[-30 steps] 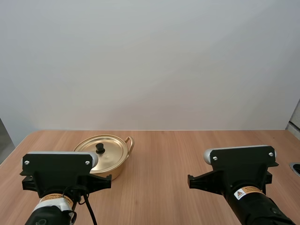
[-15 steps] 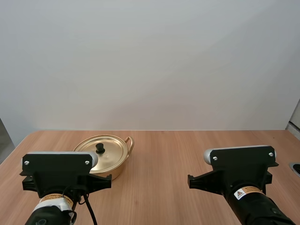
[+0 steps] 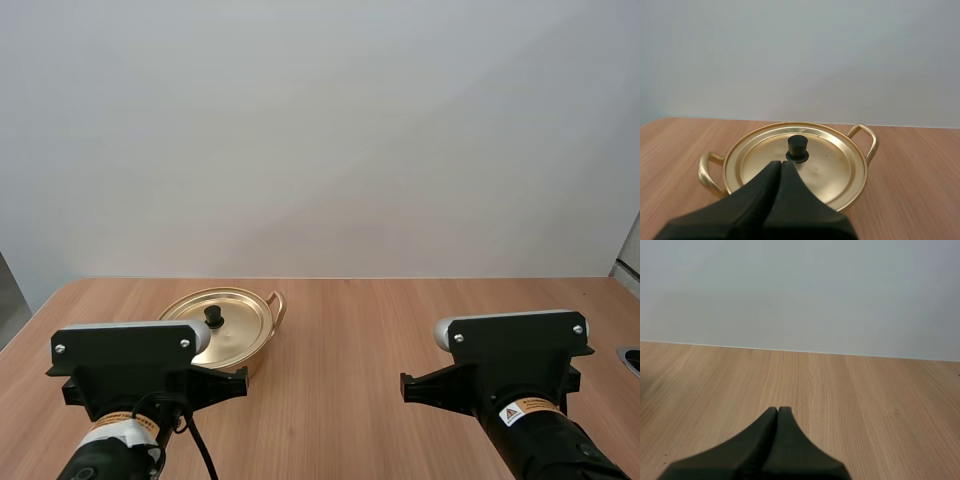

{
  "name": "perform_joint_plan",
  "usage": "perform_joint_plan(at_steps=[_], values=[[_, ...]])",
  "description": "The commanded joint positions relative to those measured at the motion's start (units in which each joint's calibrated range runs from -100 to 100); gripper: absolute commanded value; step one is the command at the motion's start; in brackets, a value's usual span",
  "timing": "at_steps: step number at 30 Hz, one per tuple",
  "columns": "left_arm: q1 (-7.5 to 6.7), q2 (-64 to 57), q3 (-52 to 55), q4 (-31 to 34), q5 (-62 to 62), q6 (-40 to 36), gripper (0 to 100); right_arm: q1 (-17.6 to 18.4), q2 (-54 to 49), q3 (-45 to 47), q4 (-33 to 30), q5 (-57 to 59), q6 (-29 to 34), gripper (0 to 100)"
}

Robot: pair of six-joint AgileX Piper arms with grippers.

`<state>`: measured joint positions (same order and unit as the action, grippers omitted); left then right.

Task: Open the pot, put the car inside, and close it

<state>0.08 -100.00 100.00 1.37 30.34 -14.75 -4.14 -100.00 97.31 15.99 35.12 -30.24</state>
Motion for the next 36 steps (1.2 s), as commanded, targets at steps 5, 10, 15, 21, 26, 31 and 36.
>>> perform_joint_plan(at_steps=[5, 10, 15, 21, 26, 31, 36], values=[[0.06, 0.0, 0.0, -0.1, -1.1, 0.2, 0, 0.0, 0.0, 0.0, 0.1, 0.0, 0.0, 0], [0.06, 0.0, 0.0, -0.1, -1.1, 0.2, 0, 0.0, 0.0, 0.0, 0.1, 0.0, 0.0, 0], [0.06, 0.0, 0.0, -0.1, -1.1, 0.2, 0, 0.0, 0.0, 0.0, 0.1, 0.0, 0.0, 0], [0.06, 0.0, 0.0, -0.1, -1.1, 0.2, 0, 3.1, 0.0, 2.7, 0.1, -2.1, 0.0, 0], [0.06, 0.0, 0.0, -0.1, -1.1, 0.2, 0, 4.8, 0.0, 2.7, 0.0, -2.8, 0.0, 0], [0.06, 0.0, 0.0, -0.1, -1.1, 0.2, 0, 4.7, 0.0, 2.7, 0.0, -2.8, 0.0, 0], [0.06, 0.0, 0.0, -0.1, -1.1, 0.2, 0, 4.7, 0.0, 2.7, 0.0, -2.8, 0.0, 0]])
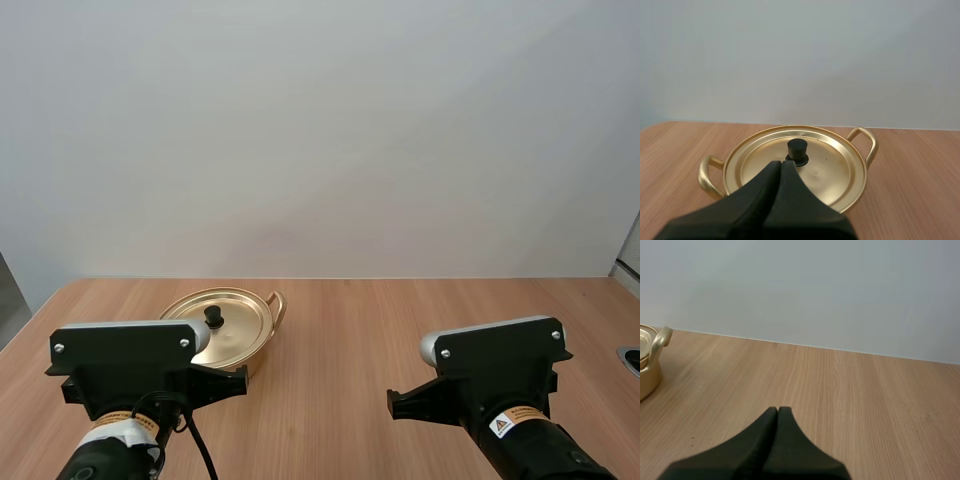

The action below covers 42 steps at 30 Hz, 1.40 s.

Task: Open the pot, put the car inside, and close it

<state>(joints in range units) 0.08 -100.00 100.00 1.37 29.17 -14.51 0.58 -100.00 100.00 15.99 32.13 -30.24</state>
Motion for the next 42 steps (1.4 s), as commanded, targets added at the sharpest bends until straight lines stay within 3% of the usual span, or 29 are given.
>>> perform_joint_plan(at_steps=[1, 7, 11, 14, 20, 42], values=[[0.06, 0.0, 0.0, -0.1, 0.1, 0.0, 0, 0.0, 0.0, 0.0, 0.0, 0.2, 0.0, 0], [0.06, 0.0, 0.0, -0.1, 0.1, 0.0, 0, 0.0, 0.0, 0.0, -0.6, -0.5, 0.9, 0], [0.06, 0.0, 0.0, -0.1, 0.1, 0.0, 0, 0.0, 0.0, 0.0, -2.1, -0.5, 10.9, 0], [0.06, 0.0, 0.0, -0.1, 0.1, 0.0, 0, 0.0, 0.0, 0.0, -8.1, -0.7, 17.2, 0], [0.06, 0.0, 0.0, -0.1, 0.1, 0.0, 0, 0.0, 0.0, 0.0, -15.6, -0.9, 17.2, 0], [0.06, 0.0, 0.0, -0.1, 0.1, 0.0, 0, -0.1, 0.0, 0.0, -15.4, -0.9, 17.2, 0]])
